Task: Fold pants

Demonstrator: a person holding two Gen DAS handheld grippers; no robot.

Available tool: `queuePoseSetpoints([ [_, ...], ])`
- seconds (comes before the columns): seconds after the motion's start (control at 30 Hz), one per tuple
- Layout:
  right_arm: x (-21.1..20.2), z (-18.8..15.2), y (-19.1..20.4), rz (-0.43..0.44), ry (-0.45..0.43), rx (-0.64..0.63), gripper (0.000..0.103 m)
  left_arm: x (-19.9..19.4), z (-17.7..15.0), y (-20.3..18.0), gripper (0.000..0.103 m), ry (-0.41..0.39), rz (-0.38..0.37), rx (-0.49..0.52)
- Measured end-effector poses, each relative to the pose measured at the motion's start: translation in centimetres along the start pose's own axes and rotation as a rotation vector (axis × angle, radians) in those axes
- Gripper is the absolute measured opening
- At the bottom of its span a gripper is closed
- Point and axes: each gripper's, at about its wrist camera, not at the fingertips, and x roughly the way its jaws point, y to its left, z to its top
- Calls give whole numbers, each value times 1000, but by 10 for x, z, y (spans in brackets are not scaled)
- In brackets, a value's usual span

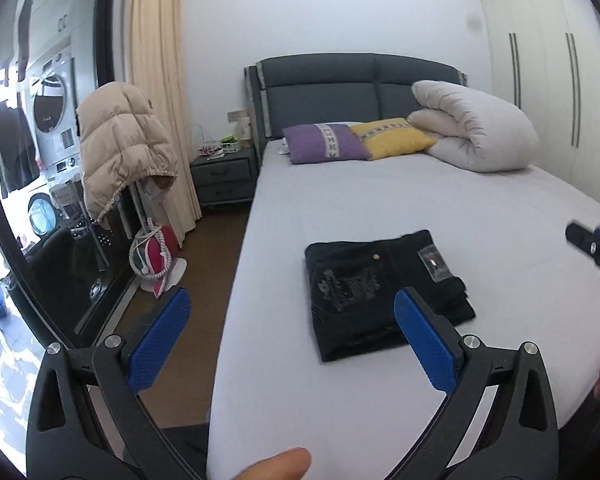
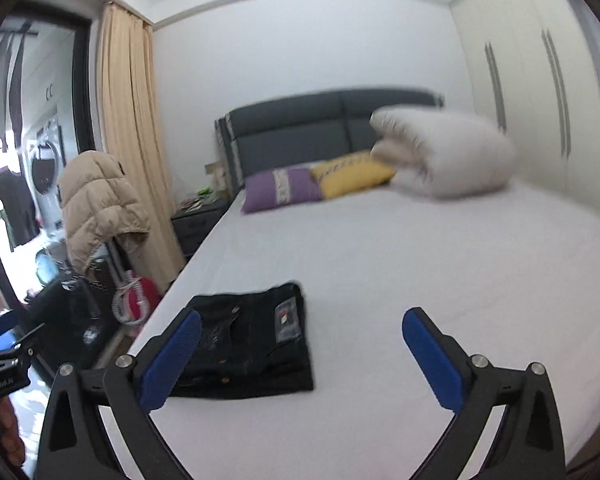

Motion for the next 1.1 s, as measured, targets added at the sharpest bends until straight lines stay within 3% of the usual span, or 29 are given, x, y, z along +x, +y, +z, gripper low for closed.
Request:
queuePoseSetpoints([
  [0.07, -10, 5, 6, -22, -9, -17, 103, -7, -2, -5, 103, 27, -18, -8],
  [0.23, -25, 8, 16, -25, 123, -22, 103, -14, -9, -14, 103, 121, -67, -69],
  [0.4, -39, 9, 23, -10, 163, -10, 103, -7, -19, -16, 103, 183, -80, -98],
  [1.1, -19, -22, 45, -2, 291, -48, 103, 49, -48, -4, 103, 319, -74, -150],
])
